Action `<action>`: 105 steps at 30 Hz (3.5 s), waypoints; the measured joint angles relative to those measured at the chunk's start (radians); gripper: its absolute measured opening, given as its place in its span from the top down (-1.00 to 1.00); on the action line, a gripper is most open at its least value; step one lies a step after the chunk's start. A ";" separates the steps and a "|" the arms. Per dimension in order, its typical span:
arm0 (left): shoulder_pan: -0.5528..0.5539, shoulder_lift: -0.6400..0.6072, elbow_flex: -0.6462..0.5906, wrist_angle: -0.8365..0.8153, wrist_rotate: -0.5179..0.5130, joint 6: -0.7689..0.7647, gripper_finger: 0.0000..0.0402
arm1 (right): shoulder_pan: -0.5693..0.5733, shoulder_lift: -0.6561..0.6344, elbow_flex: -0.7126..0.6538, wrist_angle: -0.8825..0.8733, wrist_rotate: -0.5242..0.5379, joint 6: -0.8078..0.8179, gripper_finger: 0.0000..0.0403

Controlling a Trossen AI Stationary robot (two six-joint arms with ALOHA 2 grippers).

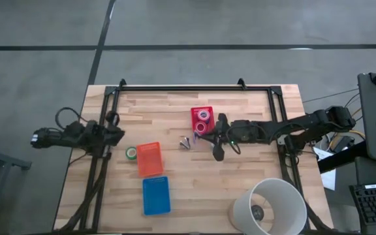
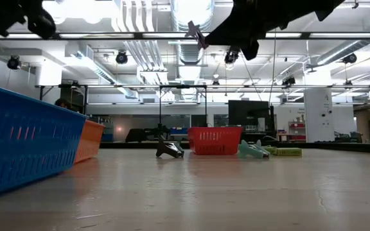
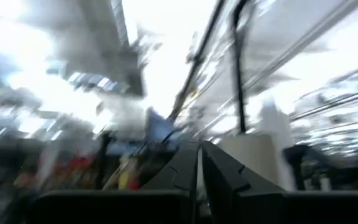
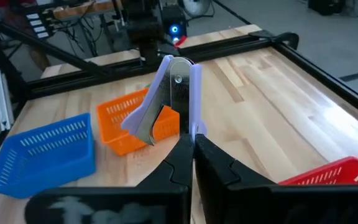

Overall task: Pick and place Stapler, Stapler remover, tape
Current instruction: Put the purple staple remover into the blue bin

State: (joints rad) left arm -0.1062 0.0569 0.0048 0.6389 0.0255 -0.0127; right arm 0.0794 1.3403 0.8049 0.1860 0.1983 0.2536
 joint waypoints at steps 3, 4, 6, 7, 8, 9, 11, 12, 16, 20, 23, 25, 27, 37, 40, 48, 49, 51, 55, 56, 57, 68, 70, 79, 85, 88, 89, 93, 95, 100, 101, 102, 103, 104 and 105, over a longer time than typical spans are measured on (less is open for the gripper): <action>0.000 0.039 0.000 0.019 0.025 0.009 0.87 | 0.000 0.000 0.008 0.011 0.001 -0.015 0.96; 0.000 0.061 0.000 0.013 0.023 -0.003 0.87 | 0.000 0.000 0.009 0.014 0.001 -0.015 0.96; 0.000 0.120 0.000 0.014 0.026 -0.015 0.87 | 0.001 0.000 0.009 0.015 0.001 -0.015 0.96; 0.000 0.153 0.000 0.018 0.030 -0.016 0.87 | 0.001 0.001 0.009 0.014 0.002 -0.014 0.96; 0.000 0.188 0.001 0.029 0.033 -0.022 0.87 | 0.001 0.001 0.009 0.014 0.002 -0.014 0.96; 0.000 0.220 0.004 0.044 0.034 -0.030 0.87 | 0.001 0.001 0.009 0.014 0.002 -0.014 0.96; 0.000 0.274 0.018 0.043 0.040 -0.065 0.87 | 0.001 0.001 0.009 0.014 0.002 -0.009 0.96; -0.001 0.298 0.036 0.047 0.046 -0.086 0.87 | 0.001 0.001 0.008 0.014 0.002 -0.005 0.96; -0.002 0.367 0.067 0.086 -0.050 -0.104 0.87 | 0.003 0.001 0.006 0.014 0.002 -0.003 0.96; 0.000 0.439 0.071 0.126 -0.237 -0.169 0.87 | 0.008 0.001 0.001 0.013 0.002 0.000 0.96; -0.001 0.491 0.074 0.169 -0.347 -0.173 0.86 | 0.010 0.001 0.000 0.013 0.002 -0.003 0.96; 0.000 0.513 0.080 0.163 -0.383 -0.175 0.86 | 0.010 0.001 0.000 0.013 0.002 -0.003 0.96; -0.001 0.533 0.081 0.125 -0.383 -0.191 0.87 | 0.011 0.001 -0.002 0.012 0.002 -0.001 0.96; 0.000 0.647 0.094 0.158 -0.254 -0.342 0.95 | 0.027 0.001 -0.005 0.063 0.002 -0.035 0.96; -0.002 0.718 0.124 0.161 -0.206 -0.346 0.88 | 0.033 0.001 -0.005 0.080 -0.001 -0.041 0.96; -0.030 0.968 0.233 0.347 -0.151 -0.277 0.39 | 0.042 0.001 -0.006 0.113 -0.035 -0.105 0.96; -0.031 0.995 0.247 0.361 -0.144 -0.274 0.35 | 0.044 0.001 -0.007 0.116 -0.042 -0.115 0.96; -0.033 1.049 0.274 0.357 -0.140 -0.272 0.29 | 0.050 0.001 -0.007 0.127 -0.048 -0.132 0.96; -0.034 1.151 0.351 0.367 -0.095 -0.251 0.27 | 0.059 0.001 -0.007 0.144 -0.050 -0.156 0.96; -0.035 1.176 0.372 0.369 -0.075 -0.250 0.27 | 0.059 0.001 -0.007 0.143 -0.050 -0.158 0.96; -0.037 1.198 0.390 0.370 -0.056 -0.249 0.27 | 0.061 0.001 -0.007 0.143 -0.050 -0.161 0.96; -0.049 1.362 0.522 0.376 -0.039 -0.259 0.28 | 0.064 0.001 -0.007 0.142 -0.080 -0.185 0.96; -0.051 1.371 0.532 0.382 -0.039 -0.259 0.28 | 0.065 0.001 -0.007 0.141 -0.079 -0.187 0.96; -0.065 1.368 0.536 0.449 -0.042 -0.258 0.29 | 0.065 0.001 -0.007 0.142 -0.076 -0.188 0.96; -0.067 1.401 0.563 0.443 -0.054 -0.267 0.29 | 0.065 0.001 -0.007 0.144 -0.072 -0.188 0.96; -0.066 1.429 0.599 0.447 -0.054 -0.267 0.29 | 0.065 0.001 -0.007 0.144 -0.067 -0.188 0.96; -0.067 1.437 0.609 0.447 -0.054 -0.268 0.29 | 0.065 0.001 -0.007 0.145 -0.068 -0.188 0.96; -0.067 1.458 0.620 0.447 -0.052 -0.270 0.29 | 0.065 0.001 -0.007 0.144 -0.068 -0.188 0.96; -0.067 1.459 0.619 0.444 -0.057 -0.277 0.29 | 0.065 0.001 -0.007 0.143 -0.068 -0.188 0.96; -0.067 1.459 0.617 0.444 -0.065 -0.279 0.29 | 0.065 0.001 -0.007 0.143 -0.068 -0.188 0.96; -0.067 1.459 0.617 0.445 -0.066 -0.279 0.29 | 0.065 0.001 -0.007 0.143 -0.068 -0.188 0.96; -0.067 1.459 0.617 0.445 -0.069 -0.279 0.29 | 0.065 0.001 -0.007 0.143 -0.068 -0.188 0.96; -0.067 1.459 0.617 0.444 -0.069 -0.279 0.30 | 0.065 0.001 -0.007 0.143 -0.068 -0.188 0.96; -0.067 1.459 0.617 0.444 -0.073 -0.279 0.30 | 0.065 0.001 -0.007 0.143 -0.068 -0.188 0.96; -0.067 1.459 0.617 0.444 -0.082 -0.279 0.32 | 0.065 0.001 -0.007 0.143 -0.067 -0.188 0.96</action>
State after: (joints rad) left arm -0.1730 1.5158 0.6220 1.0832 -0.0566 -0.2916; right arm 0.1440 1.3411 0.7975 0.3290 0.1312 0.0658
